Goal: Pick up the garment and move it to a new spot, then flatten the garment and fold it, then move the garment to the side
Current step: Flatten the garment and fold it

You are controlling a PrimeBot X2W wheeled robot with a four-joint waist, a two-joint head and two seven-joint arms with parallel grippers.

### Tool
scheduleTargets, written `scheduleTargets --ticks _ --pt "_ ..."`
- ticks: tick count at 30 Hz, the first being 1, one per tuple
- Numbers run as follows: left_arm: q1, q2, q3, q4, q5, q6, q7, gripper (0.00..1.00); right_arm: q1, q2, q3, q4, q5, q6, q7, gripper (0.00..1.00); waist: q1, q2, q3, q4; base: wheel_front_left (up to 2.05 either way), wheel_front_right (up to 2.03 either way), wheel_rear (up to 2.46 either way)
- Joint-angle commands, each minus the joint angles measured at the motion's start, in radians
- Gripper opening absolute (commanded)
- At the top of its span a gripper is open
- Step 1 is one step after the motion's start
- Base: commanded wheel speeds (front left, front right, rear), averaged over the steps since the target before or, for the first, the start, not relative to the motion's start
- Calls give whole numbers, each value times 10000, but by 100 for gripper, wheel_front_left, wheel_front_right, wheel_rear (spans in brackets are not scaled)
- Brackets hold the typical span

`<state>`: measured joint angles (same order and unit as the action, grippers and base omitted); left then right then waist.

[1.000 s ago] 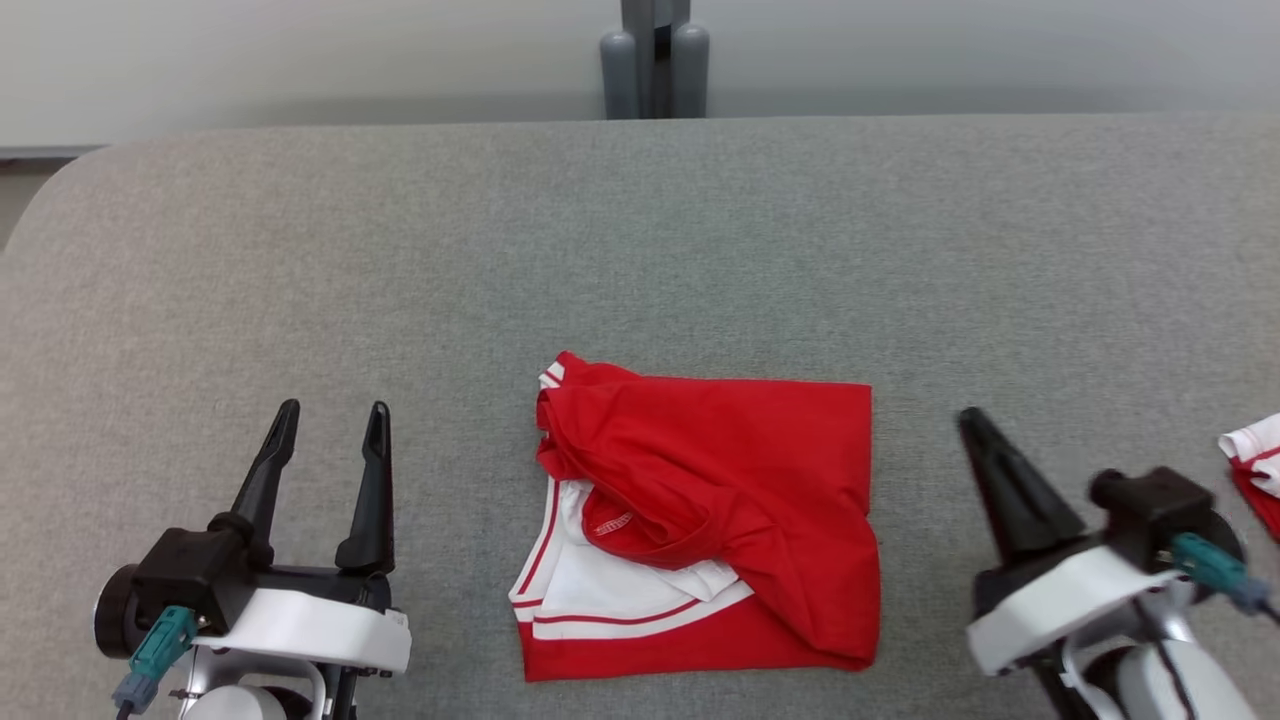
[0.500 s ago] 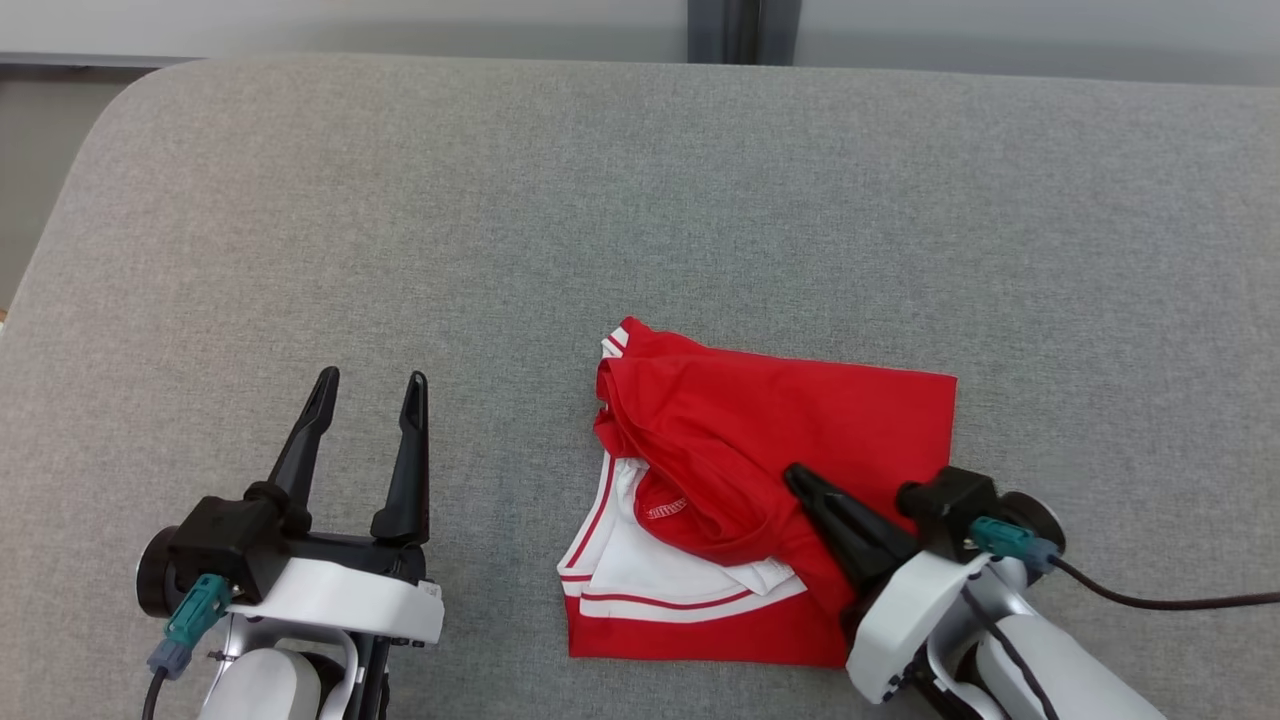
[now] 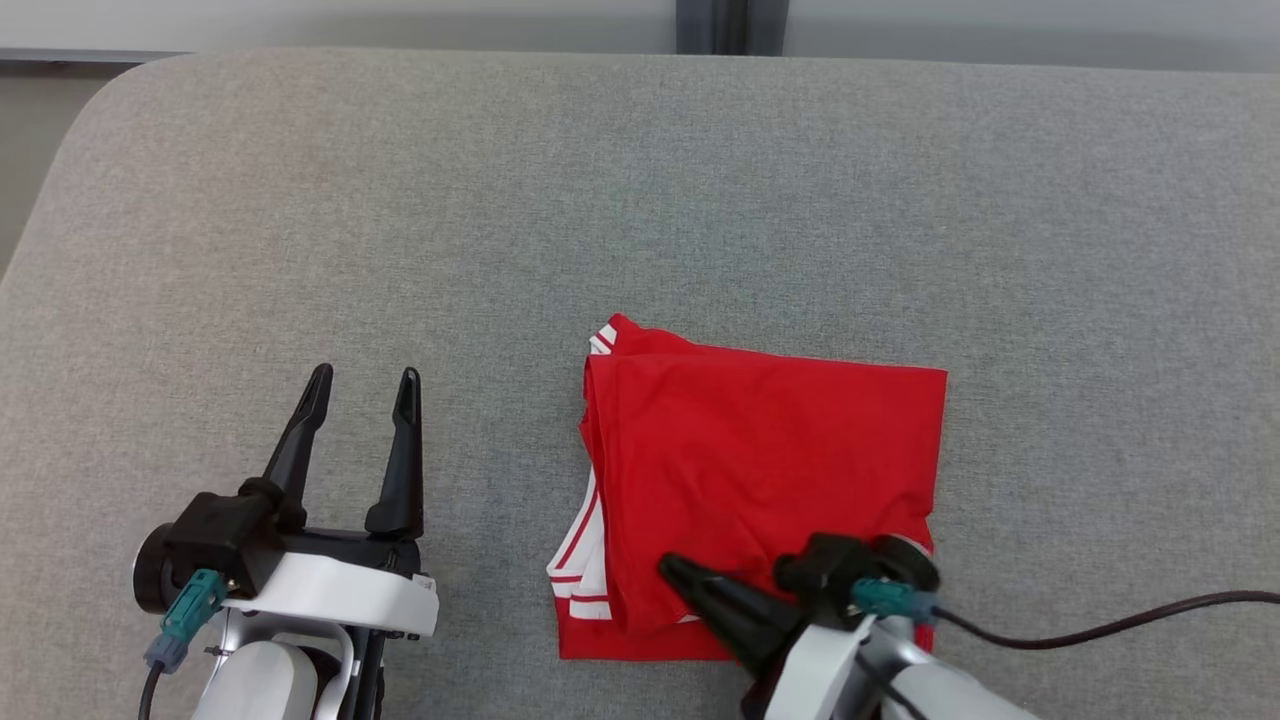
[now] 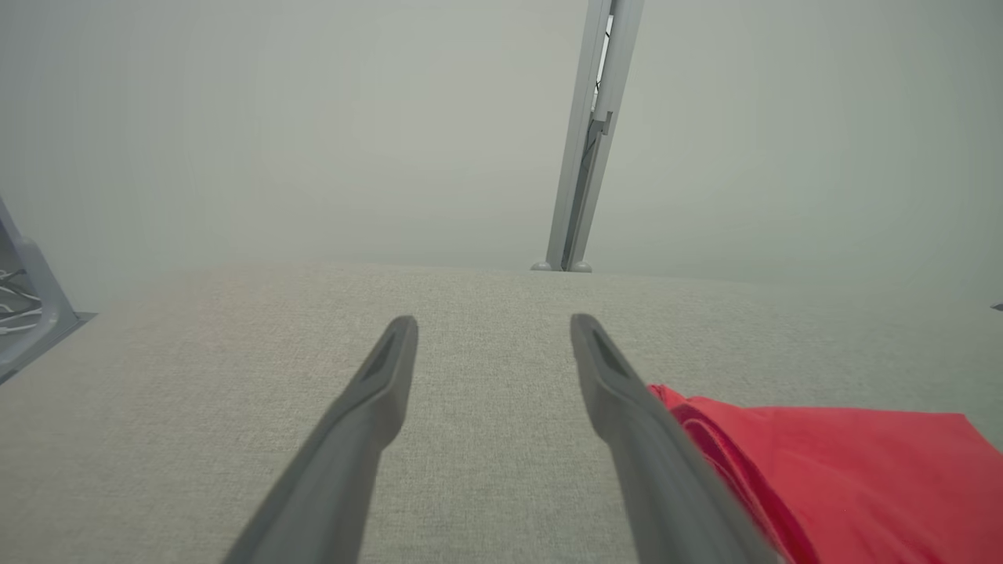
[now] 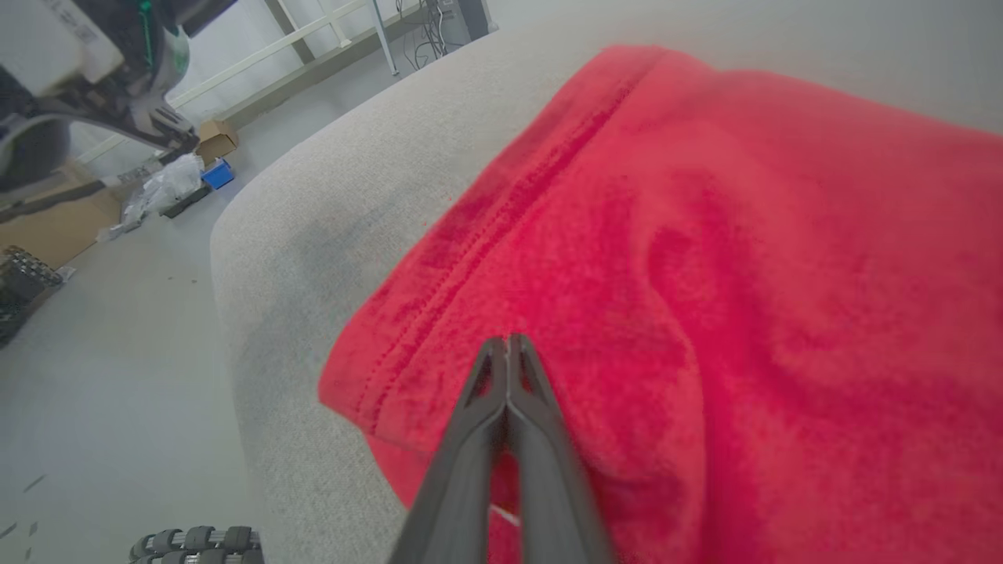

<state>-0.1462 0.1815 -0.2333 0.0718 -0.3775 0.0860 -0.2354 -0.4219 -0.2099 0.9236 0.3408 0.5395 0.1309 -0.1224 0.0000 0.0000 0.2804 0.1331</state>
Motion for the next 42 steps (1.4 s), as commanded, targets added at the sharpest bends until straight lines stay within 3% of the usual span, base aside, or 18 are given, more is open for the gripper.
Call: scheduleTargets --ticks 1,7,10,16,24,25,26,27,28,29,34,42 --pt "-154 64 23 18 -37 -39 -43 100 -119 51 165 12 19 -4 44 0 0 0 -16 -24 0 0 0" --pt "-165 80 -30 123 -91 -61 -59 100 -513 518 928 419 477 -4 -213 0 0 0 -118 -109 0 0 0" --pt "-116 123 -21 160 -110 -32 -63 100 -610 623 664 472 778 -4 -617 0 0 0 -232 -194 0 0 0" --pt "54 254 78 50 -107 91 -55 100 -343 473 -1004 264 756 -4 -1131 0 0 0 -518 -507 0 0 0" --pt "103 477 132 -91 -59 199 93 100 511 231 -4243 -149 -80 -4 -1300 0 0 0 -880 -972 0 0 0" --pt "117 501 139 -109 -62 205 94 100 663 235 -4693 -222 -271 -4 -1307 10 0 0 -918 -1016 0 0 0" --pt "139 522 153 -127 -68 219 115 100 808 226 -5146 -290 -477 -4 -1313 38 0 0 -948 -1058 0 0 0" --pt "159 533 145 -145 -69 211 130 100 969 279 -5540 -380 -581 -4 -1286 72 0 0 -976 -1094 0 0 0" --pt "159 533 145 -145 -69 211 130 100 969 279 -5540 -380 -581 -4 -1286 72 0 0 -976 -1094 0 0 0" --pt "168 552 147 -172 -73 215 149 100 1135 319 -5936 -500 -771 -4 -1199 100 0 0 -1002 -1127 0 0 0" --pt "345 645 143 -257 -117 291 215 100 1946 503 -7510 -1144 -1596 -4 -738 100 0 0 -1133 -1265 0 0 0" --pt "586 700 85 -317 -172 348 294 100 3478 755 -8856 -2518 -2577 -4 194 100 0 0 -1233 -1308 0 0 0"
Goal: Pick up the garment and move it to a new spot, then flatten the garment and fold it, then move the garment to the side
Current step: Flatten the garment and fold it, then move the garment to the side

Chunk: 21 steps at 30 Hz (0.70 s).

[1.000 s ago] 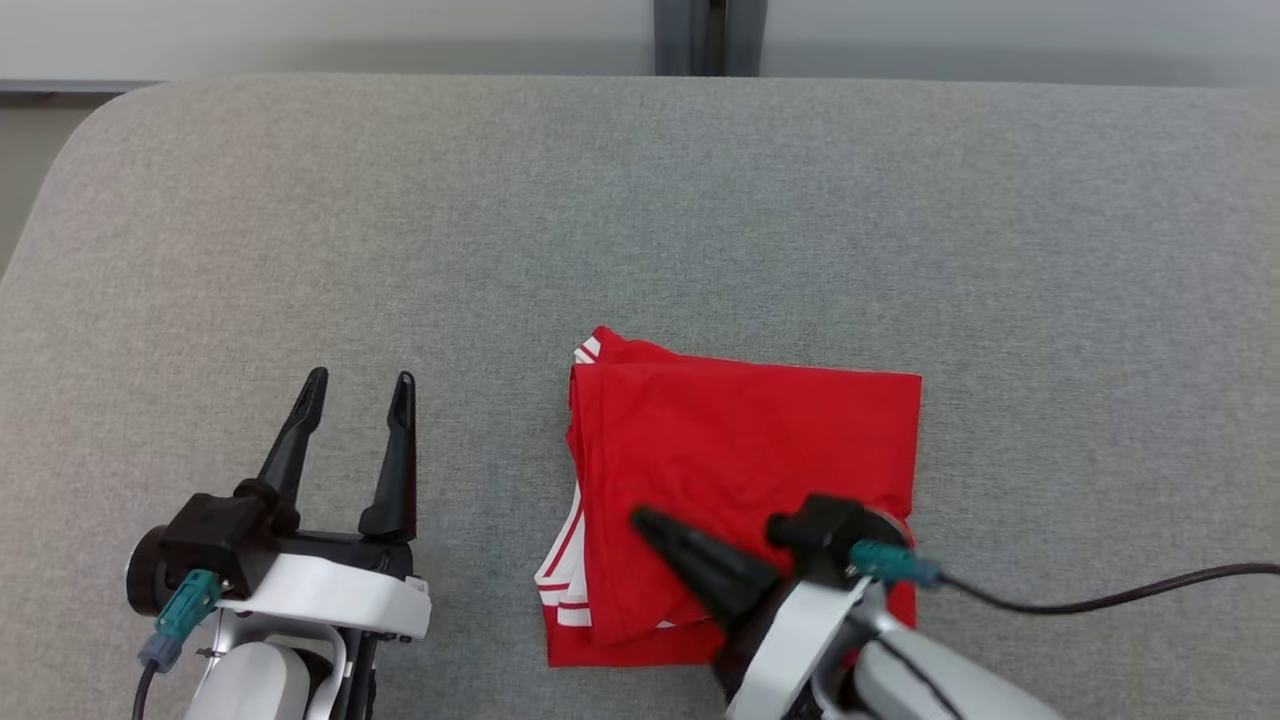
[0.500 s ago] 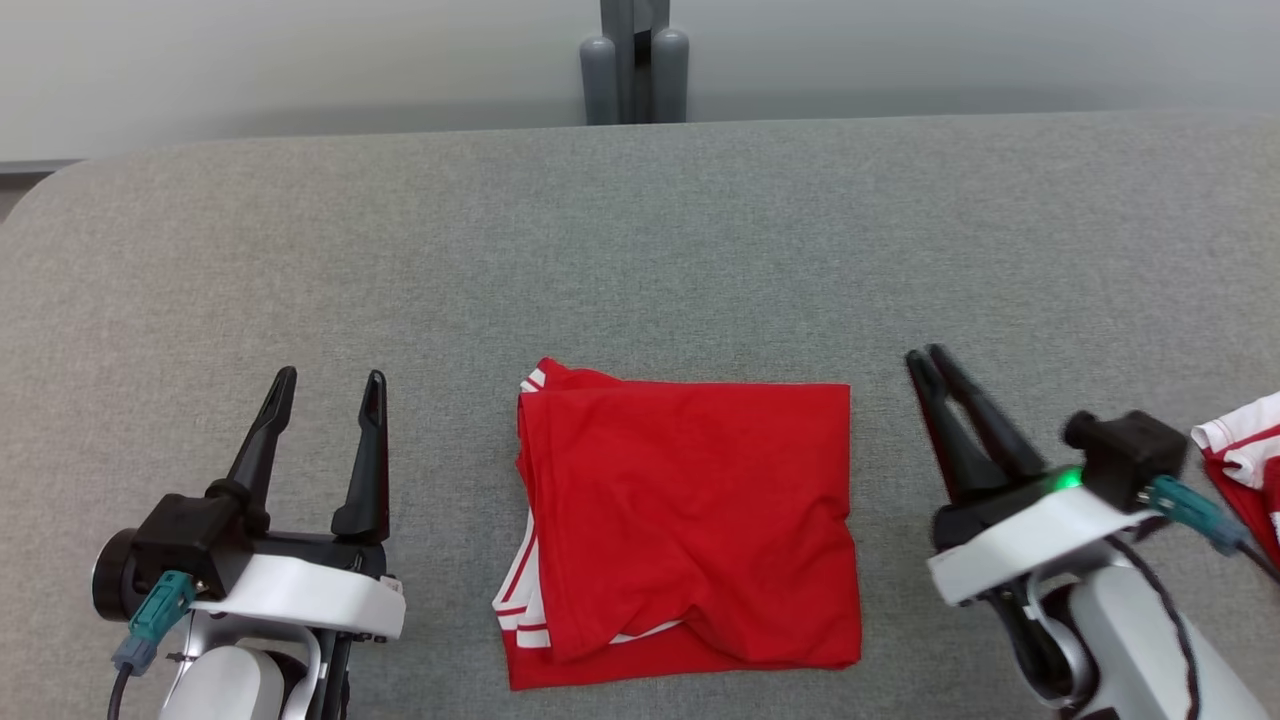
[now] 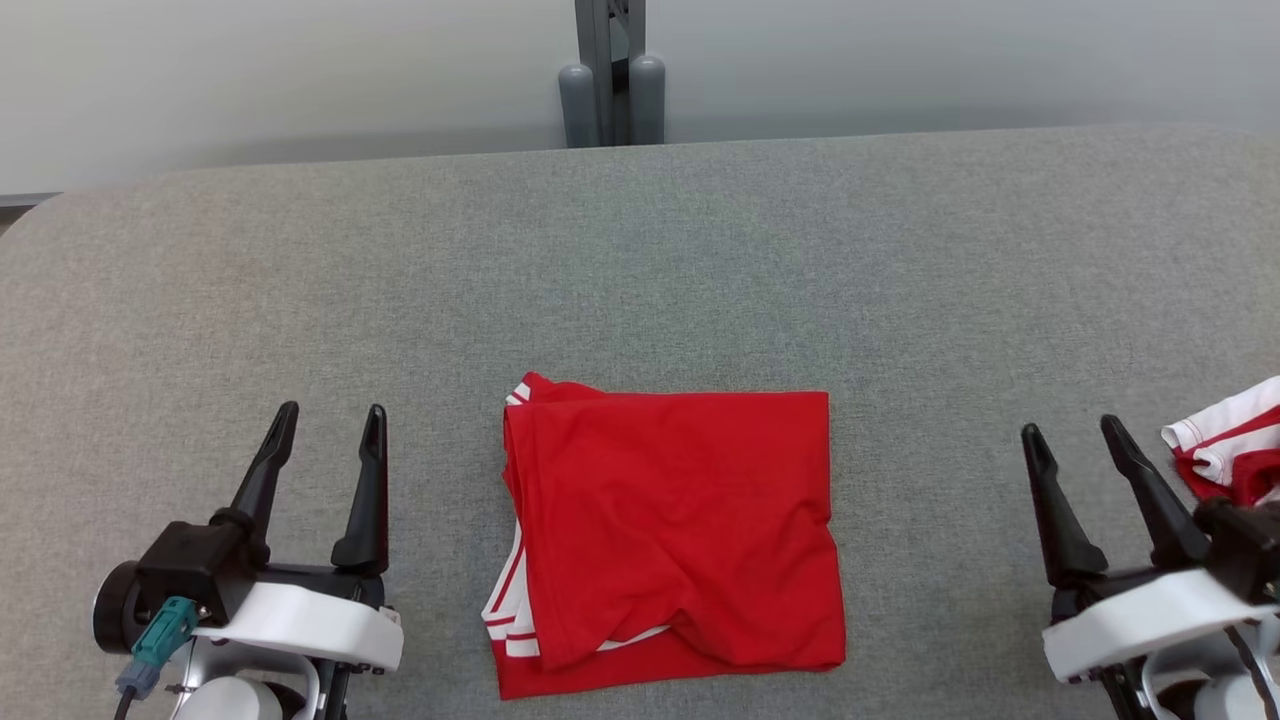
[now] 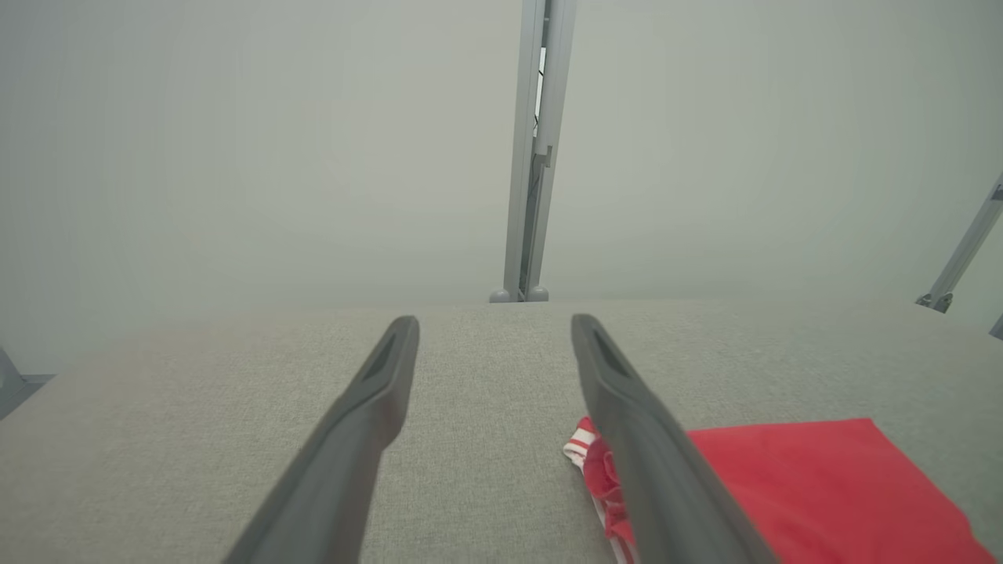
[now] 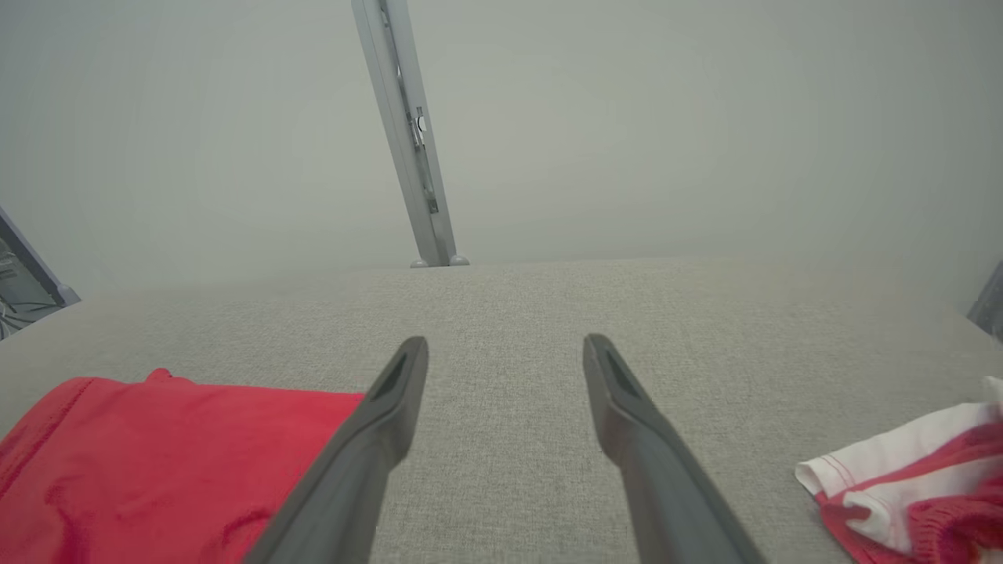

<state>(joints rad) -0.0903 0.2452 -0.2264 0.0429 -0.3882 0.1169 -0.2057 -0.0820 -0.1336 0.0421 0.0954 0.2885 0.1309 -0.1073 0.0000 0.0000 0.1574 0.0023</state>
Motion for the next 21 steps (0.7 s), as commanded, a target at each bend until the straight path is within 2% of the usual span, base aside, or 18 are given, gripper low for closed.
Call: scheduleTargets --ticks 1,9,21 --pt "59 67 8 -24 -74 49 9 100 244 39 -176 -256 -170 -4 108 100 0 0 -15 -7 0 0 0" --pt "315 149 -39 -23 -142 88 115 100 1136 340 -747 -1527 -507 -4 757 100 0 0 -97 -96 0 0 0" --pt "99 105 -204 -25 -160 109 100 100 1248 350 -844 -1974 -724 -4 1048 100 0 0 -87 258 0 0 0"
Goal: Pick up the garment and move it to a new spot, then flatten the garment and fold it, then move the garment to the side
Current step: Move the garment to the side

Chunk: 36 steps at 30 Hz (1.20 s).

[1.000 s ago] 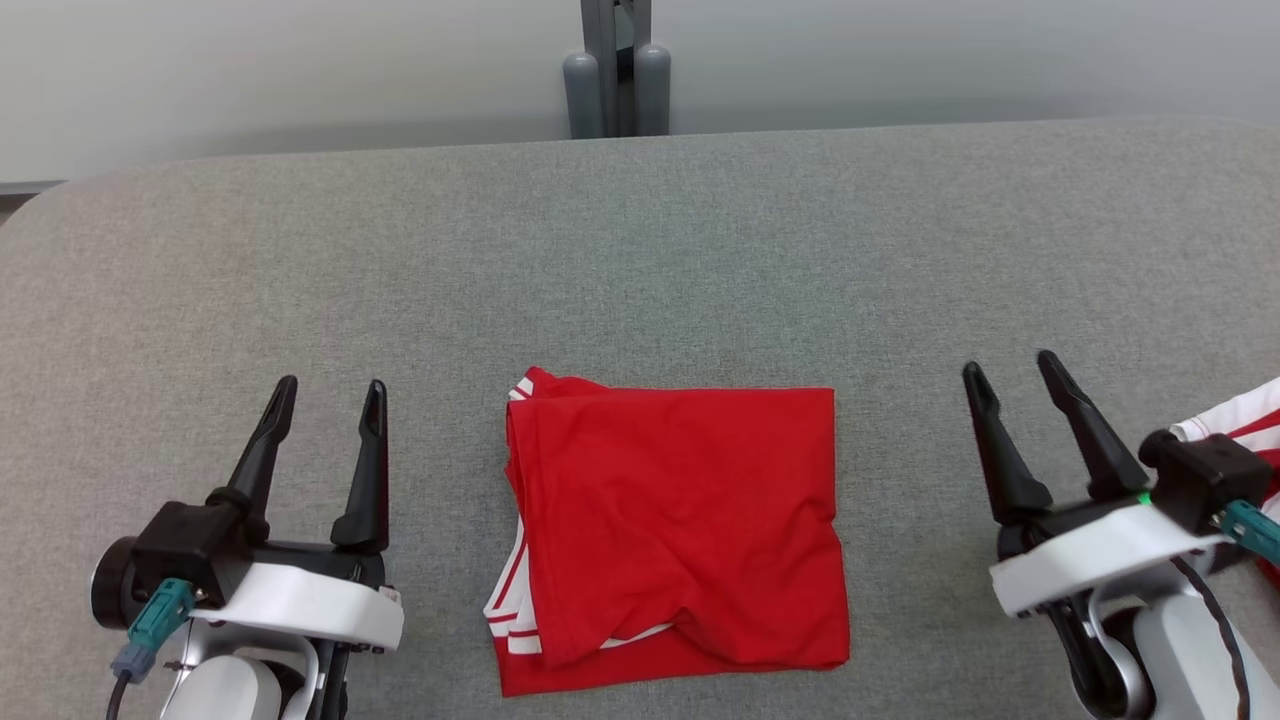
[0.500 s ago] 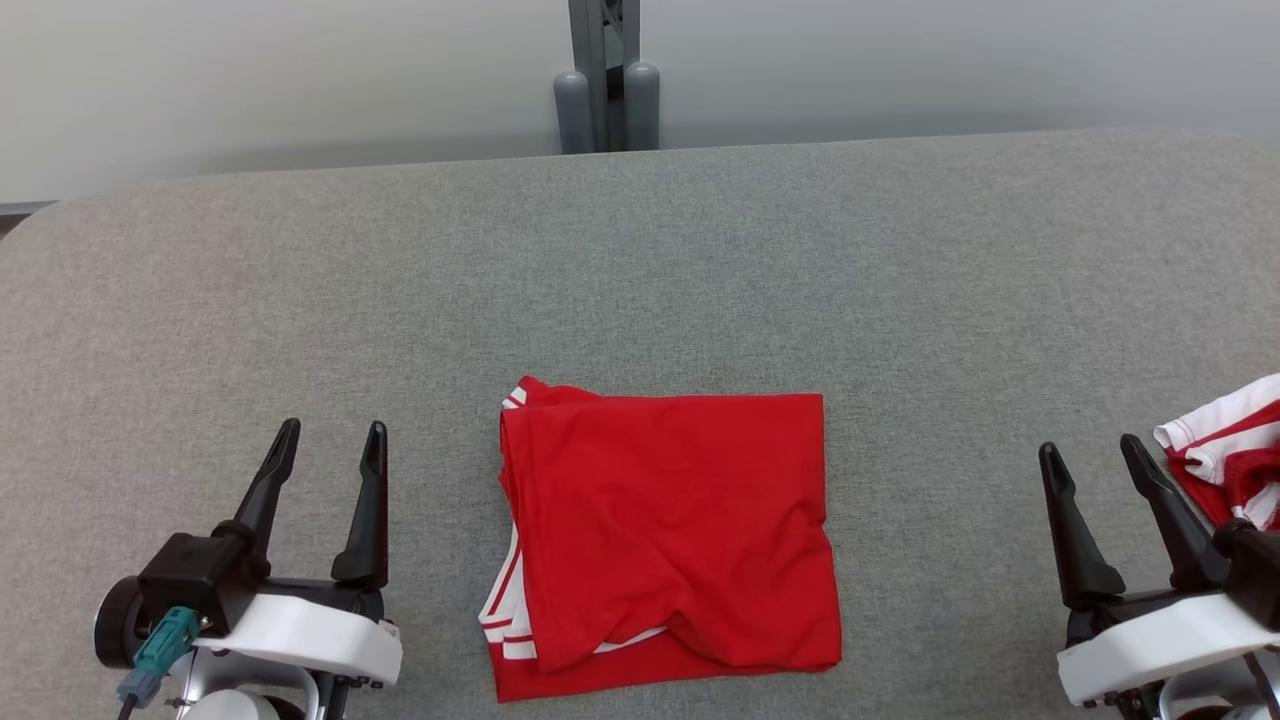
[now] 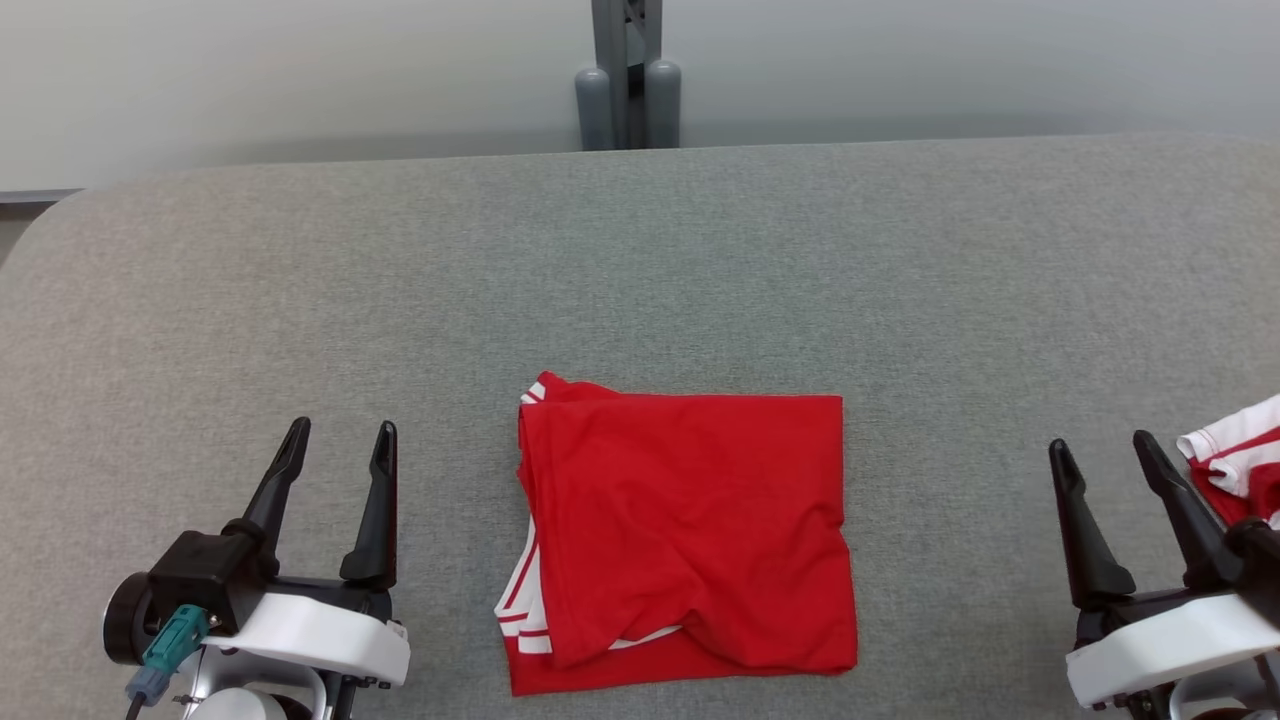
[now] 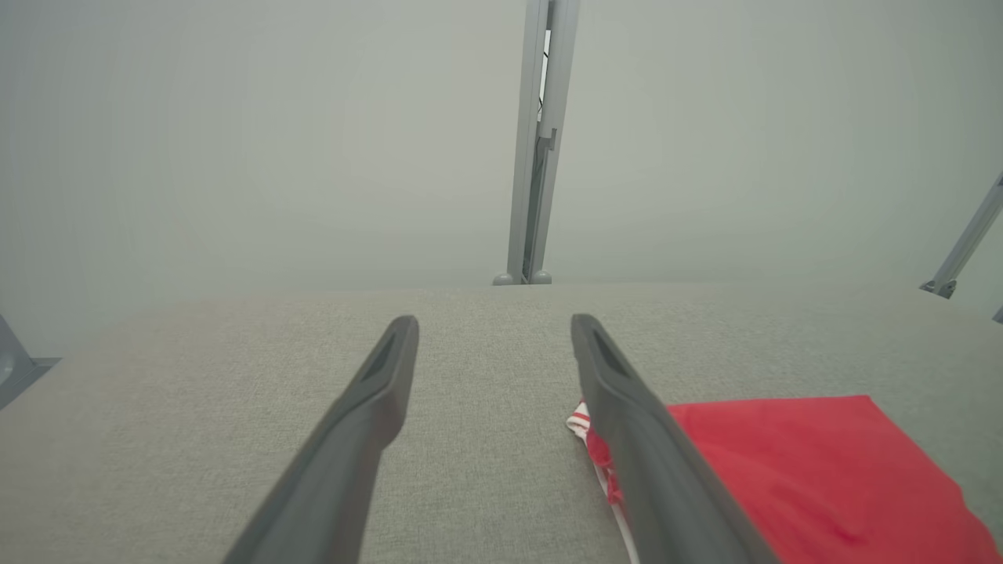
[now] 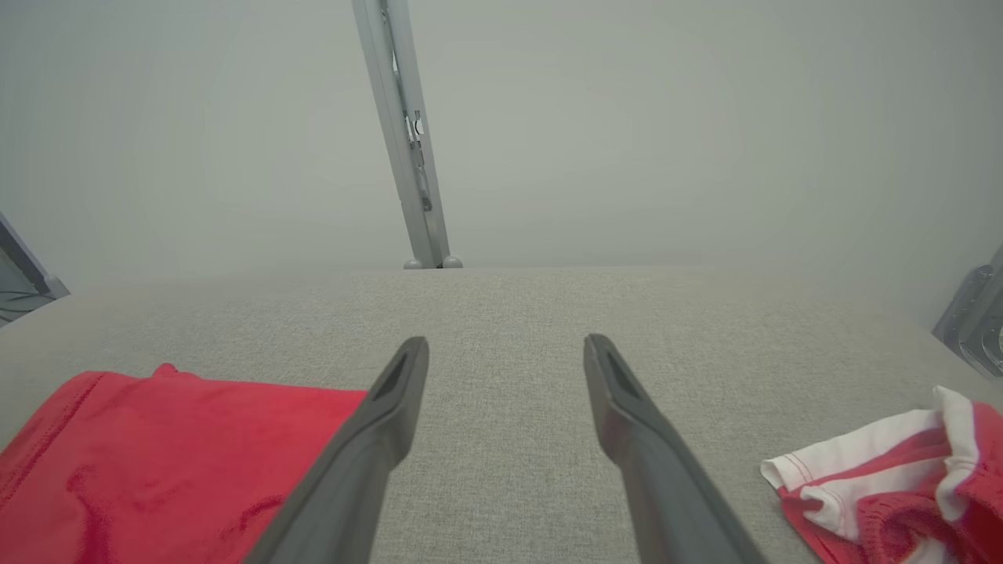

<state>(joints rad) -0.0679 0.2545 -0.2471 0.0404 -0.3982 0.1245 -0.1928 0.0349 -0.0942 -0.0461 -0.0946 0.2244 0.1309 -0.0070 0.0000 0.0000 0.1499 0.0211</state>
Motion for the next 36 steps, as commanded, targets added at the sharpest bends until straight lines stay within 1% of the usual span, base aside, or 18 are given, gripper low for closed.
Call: scheduleTargets --ticks 1,7,8,9,17,20,23,30,31,32,33,36 --pt "-139 0 -10 10 -64 33 -41 100 76 -76 104 -82 -59 -4 86 100 0 0 -13 131 0 0 0" --pt "-171 -46 -69 61 -109 -27 -122 100 -84 -127 678 184 67 -4 353 100 0 0 18 453 0 0 0" --pt "-146 -64 -76 103 -119 -36 -160 100 -126 -80 985 428 221 -4 432 100 0 0 35 581 0 0 0" --pt "-146 -64 -76 103 -119 -36 -160 100 -126 -80 985 428 221 -4 432 100 0 0 35 581 0 0 0" --pt "-295 -183 -230 232 -126 -104 -263 100 -310 60 1984 1960 724 -4 664 100 0 0 222 1005 0 0 0" --pt "-357 -209 -267 280 -118 -112 -304 100 -403 118 2184 2559 998 -4 763 100 0 0 299 1069 0 0 0" --pt "-425 -220 -280 320 -138 -106 -340 100 -527 165 2574 3187 1386 -4 1168 100 0 0 397 1072 0 0 0" --pt "-498 -207 -297 360 -183 -95 -373 100 -775 205 3072 3594 1483 -4 1362 100 0 0 520 972 0 0 0" --pt "-502 -203 -305 365 -187 -102 -378 100 -832 212 3106 3633 1450 -4 1365 77 0 0 533 955 0 0 0" --pt "-516 -201 -311 374 -194 -110 -381 100 -882 216 3138 3704 1401 -4 1409 14 0 0 541 941 0 0 0" --pt "-535 -191 -310 382 -202 -111 -381 100 -874 220 3285 3834 1383 -4 1656 0 0 0 540 925 0 0 0" --pt "-592 -174 -329 400 -214 -116 -384 100 -986 184 3292 3838 1155 -4 1532 0 0 0 545 892 0 0 0"
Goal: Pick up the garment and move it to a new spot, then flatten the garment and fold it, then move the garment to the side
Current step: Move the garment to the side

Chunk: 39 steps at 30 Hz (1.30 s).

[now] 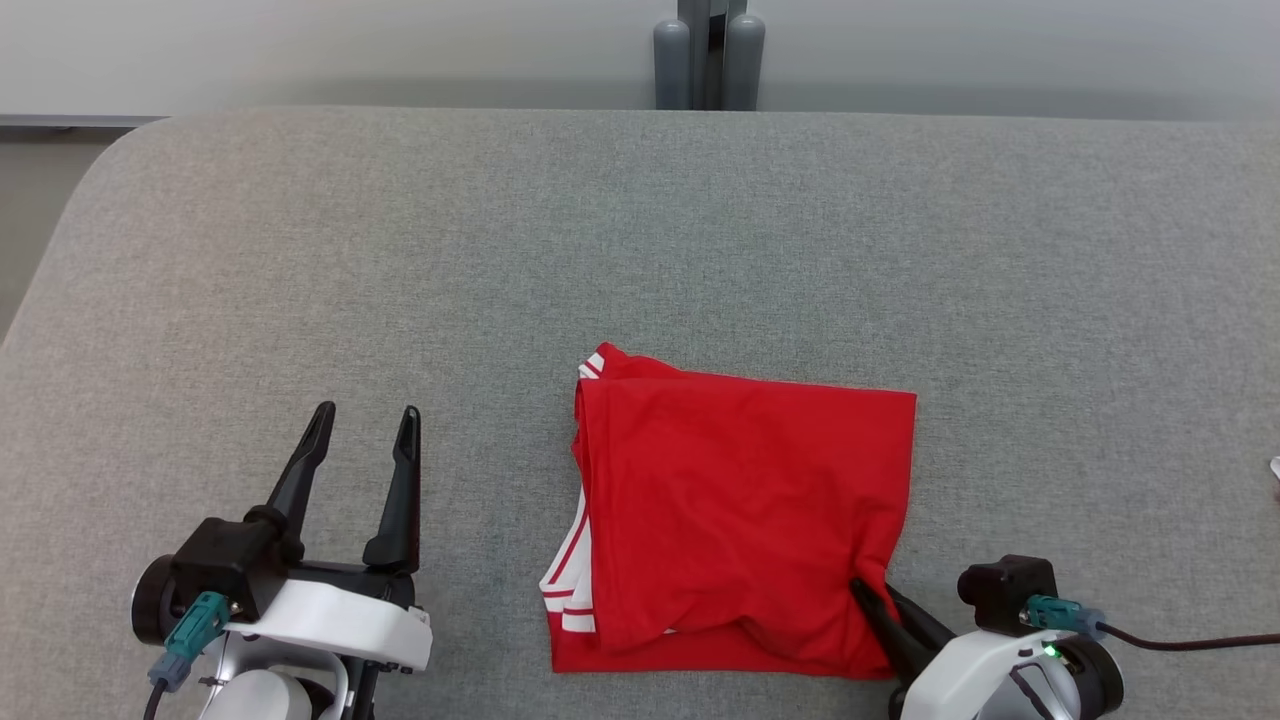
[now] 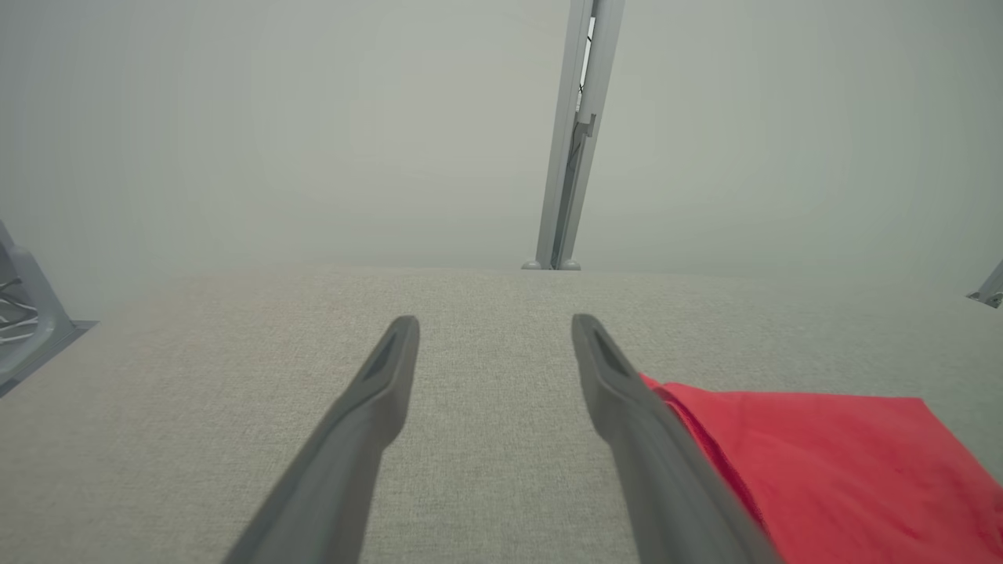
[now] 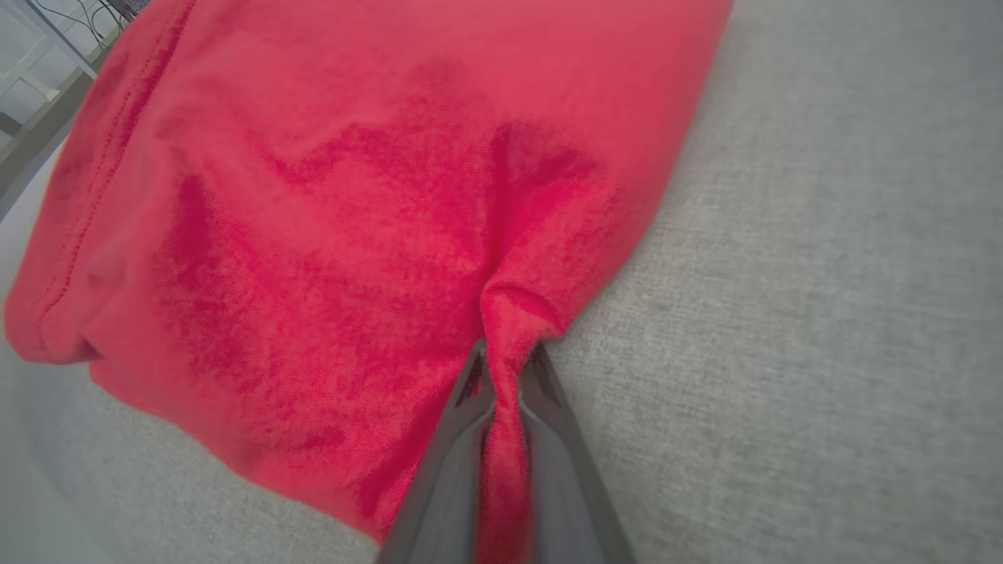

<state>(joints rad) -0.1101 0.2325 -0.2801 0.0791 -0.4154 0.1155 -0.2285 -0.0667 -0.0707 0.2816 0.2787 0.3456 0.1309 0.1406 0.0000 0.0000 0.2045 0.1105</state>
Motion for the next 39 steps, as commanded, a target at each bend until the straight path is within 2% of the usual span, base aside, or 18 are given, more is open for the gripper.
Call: scheduleTargets --ticks 1,8,18,27,32,39 --pt "-191 55 1 17 -42 -19 -22 100 -14 -94 -41 94 -168 -4 -15 0 0 0 2 -21 0 0 0" --pt "-247 143 1 -247 15 38 -48 100 8 -145 -688 -333 -693 -15 -189 0 0 0 136 -621 0 0 0" --pt "-615 498 -128 -836 315 48 356 100 -91 -83 -1537 -833 -1009 -8 -452 0 0 0 701 -2607 0 0 0" --pt "-1118 1049 -222 -1584 603 42 1129 100 -1633 -132 -2028 -639 -1080 -6 -1457 0 0 0 1470 -4475 0 0 0" --pt "-1397 1220 -335 -1802 729 -28 1450 100 -2888 -478 -2482 -386 -1143 -6 -1882 0 0 0 1831 -4895 0 0 0" --pt "-1581 1337 -373 -1884 727 -67 1622 100 -4254 -1412 -2970 92 -1186 -6 -1979 0 0 0 2141 -5060 0 0 0"
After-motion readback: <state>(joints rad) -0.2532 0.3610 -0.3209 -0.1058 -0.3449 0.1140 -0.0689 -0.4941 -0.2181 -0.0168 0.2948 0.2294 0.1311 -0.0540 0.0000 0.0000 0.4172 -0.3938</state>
